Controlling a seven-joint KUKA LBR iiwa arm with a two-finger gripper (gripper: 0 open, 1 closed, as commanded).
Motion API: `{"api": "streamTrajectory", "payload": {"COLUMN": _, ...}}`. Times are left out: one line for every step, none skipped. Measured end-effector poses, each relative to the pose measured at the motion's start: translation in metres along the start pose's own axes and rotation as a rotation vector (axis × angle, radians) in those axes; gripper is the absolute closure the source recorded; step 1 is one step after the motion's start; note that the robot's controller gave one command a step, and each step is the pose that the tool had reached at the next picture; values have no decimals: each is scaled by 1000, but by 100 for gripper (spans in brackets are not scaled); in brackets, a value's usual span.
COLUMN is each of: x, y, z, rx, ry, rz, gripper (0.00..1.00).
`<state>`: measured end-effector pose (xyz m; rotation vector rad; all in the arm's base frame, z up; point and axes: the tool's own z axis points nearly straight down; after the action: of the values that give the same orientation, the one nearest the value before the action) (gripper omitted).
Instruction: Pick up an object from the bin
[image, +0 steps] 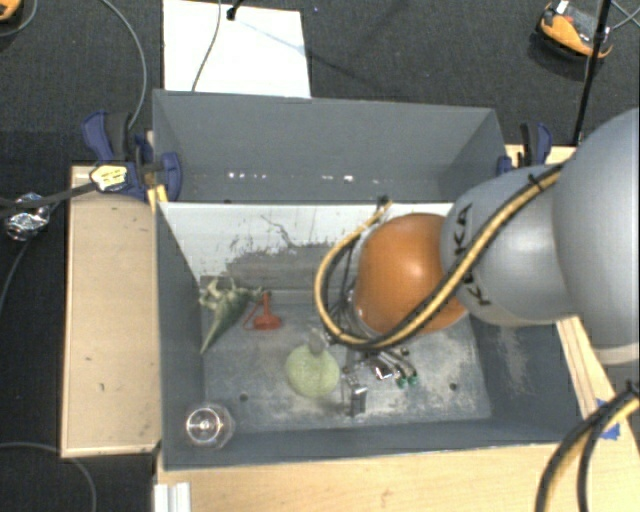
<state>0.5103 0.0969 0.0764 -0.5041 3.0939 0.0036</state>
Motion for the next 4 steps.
{"api": "streamTrajectory", "payload": {"x": 0, "y": 0, "z": 2, "rx": 0, "ry": 3, "rz": 0, "gripper": 0}}
{"api": "streamTrajectory", "payload": {"x": 12, "y": 39, "z": 4, "rx": -1, "ry": -6, "rz": -223, "gripper": 100}}
{"api": "streamTrajectory", "payload": {"x": 12, "y": 39, "z": 4, "rx": -1, "ry": -6, "rz": -222, "gripper": 100}}
{"api": "streamTrajectory", "payload": {"x": 6, "y": 32, "z": -121, "rx": -1, "ry": -9, "rz": -262, "gripper": 100}}
